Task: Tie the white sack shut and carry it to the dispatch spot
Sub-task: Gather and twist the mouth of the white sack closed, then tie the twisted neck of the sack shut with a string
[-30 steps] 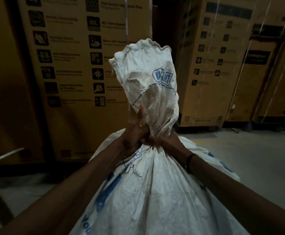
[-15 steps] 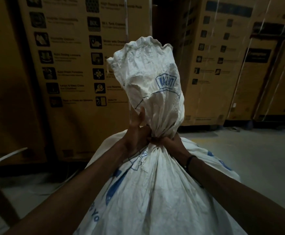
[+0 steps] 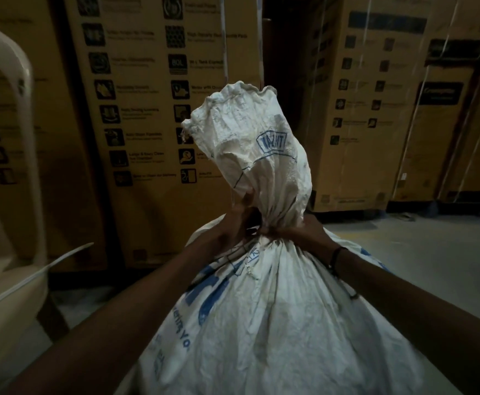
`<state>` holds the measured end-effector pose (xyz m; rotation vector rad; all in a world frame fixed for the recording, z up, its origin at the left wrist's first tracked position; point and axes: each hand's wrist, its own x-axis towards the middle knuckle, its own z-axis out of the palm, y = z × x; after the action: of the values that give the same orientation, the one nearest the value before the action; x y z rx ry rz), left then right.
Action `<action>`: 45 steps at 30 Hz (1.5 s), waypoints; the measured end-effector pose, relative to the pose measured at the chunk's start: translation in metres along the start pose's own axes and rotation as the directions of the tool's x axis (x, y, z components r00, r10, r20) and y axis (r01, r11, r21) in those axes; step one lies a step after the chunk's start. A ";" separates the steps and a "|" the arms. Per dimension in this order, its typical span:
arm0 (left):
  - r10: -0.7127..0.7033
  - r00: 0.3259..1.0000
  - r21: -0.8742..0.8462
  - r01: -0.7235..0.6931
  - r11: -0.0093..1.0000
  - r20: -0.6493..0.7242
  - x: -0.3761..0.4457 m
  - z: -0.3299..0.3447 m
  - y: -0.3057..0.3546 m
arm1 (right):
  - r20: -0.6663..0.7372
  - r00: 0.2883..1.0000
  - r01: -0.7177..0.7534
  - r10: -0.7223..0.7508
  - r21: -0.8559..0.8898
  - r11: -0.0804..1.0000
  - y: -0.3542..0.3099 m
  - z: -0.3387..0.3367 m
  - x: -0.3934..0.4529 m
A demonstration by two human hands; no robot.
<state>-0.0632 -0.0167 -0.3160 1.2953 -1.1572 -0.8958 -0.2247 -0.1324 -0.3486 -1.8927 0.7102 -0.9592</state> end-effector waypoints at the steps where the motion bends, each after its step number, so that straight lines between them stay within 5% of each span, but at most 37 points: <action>1: -0.032 0.999 0.009 0.032 0.999 0.013 -0.005 -0.006 0.003 | -0.049 0.998 0.029 -0.030 -0.018 0.999 -0.004 -0.002 -0.007; 5: -0.124 0.992 0.133 0.120 0.984 0.025 -0.016 -0.030 0.010 | -0.353 0.888 0.181 -0.293 -0.316 0.931 -0.016 0.007 -0.031; 7: -0.181 0.983 0.227 0.167 0.959 0.041 -0.027 -0.039 0.022 | -0.370 0.815 0.274 -0.445 -0.431 0.860 -0.034 0.020 -0.047; 10: -0.322 0.945 0.518 0.248 0.819 0.057 -0.048 -0.060 0.049 | -0.220 0.766 0.492 -0.604 -0.405 0.771 -0.067 0.053 -0.064; 14: -0.441 0.897 0.786 0.285 0.548 -0.018 -0.093 -0.107 0.091 | -0.030 0.790 0.590 -0.612 -0.232 0.773 -0.099 0.111 -0.060; 19: -0.388 0.877 0.750 0.455 0.480 -0.283 -0.169 -0.184 0.119 | 0.258 0.787 0.608 -0.561 -0.167 0.776 -0.132 0.199 -0.049; 29: -0.482 0.729 0.676 0.663 0.322 -0.486 -0.299 -0.317 0.081 | 0.676 0.549 0.677 -0.492 -0.015 0.736 -0.169 0.361 -0.064; 39: -0.547 0.753 0.720 0.601 0.347 -0.365 -0.313 -0.337 0.032 | 0.776 0.479 0.711 -0.411 -0.068 0.700 -0.167 0.397 -0.049; 45: -0.411 0.873 0.668 0.472 0.575 -0.263 -0.274 -0.307 0.040 | 0.655 0.561 0.740 -0.506 -0.122 0.662 -0.149 0.336 -0.024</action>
<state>0.1658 0.3258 -0.2864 2.3428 -1.1798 -0.7357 0.0574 0.1036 -0.3327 -2.7210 -0.2377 -0.5882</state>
